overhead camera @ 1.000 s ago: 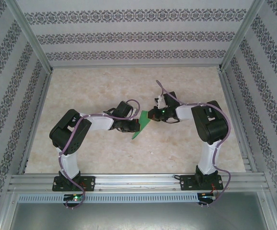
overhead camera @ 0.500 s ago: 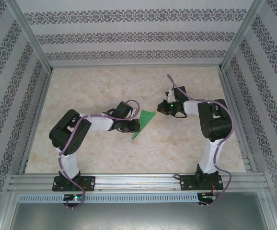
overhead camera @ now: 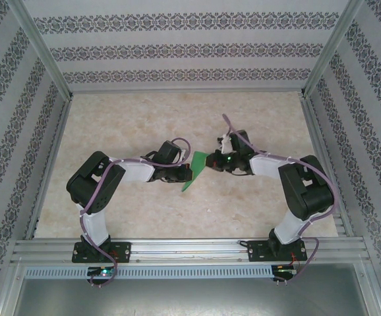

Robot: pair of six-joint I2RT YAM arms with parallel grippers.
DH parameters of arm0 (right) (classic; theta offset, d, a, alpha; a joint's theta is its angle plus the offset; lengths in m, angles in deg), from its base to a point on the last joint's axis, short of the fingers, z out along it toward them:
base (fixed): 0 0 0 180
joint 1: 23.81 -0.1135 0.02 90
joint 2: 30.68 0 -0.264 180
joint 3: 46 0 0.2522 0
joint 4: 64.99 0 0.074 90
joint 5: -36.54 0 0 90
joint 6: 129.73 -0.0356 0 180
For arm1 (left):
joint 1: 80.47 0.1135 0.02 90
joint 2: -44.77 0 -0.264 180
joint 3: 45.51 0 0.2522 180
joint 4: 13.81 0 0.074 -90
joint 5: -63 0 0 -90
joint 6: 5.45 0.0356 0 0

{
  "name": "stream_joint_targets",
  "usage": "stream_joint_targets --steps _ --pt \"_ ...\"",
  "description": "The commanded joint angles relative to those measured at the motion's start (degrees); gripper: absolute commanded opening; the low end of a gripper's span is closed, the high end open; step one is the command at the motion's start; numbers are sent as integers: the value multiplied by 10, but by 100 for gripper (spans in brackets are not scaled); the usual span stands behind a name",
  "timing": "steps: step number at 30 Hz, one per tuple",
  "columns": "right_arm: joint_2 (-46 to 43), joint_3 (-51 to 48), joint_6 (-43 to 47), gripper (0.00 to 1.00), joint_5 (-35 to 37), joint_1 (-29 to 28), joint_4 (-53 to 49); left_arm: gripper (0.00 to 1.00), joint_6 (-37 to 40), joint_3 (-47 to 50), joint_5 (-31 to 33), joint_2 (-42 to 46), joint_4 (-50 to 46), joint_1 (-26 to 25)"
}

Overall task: Fold a paper plane with a square sheet of paper (fold left side to right side)
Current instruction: Fold the wing for the fifth time at the center of the table.

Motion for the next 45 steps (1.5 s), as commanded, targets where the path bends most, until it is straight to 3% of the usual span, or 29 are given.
stream_joint_targets --steps 1,13,34,41,45 --pt "17 -11 -53 0 -6 -23 70 0 -6 42 83 -52 -84 -6" --pt "85 21 -57 0 3 -52 103 0 -3 37 84 -56 -86 -6" --pt "136 55 -39 0 30 -50 89 0 2 36 89 -58 -93 -6" --pt "148 67 -36 0 48 -49 39 0 3 44 89 -42 -86 -6" --pt "156 71 -23 0 61 -48 -12 5 8 37 75 -13 -81 -6"
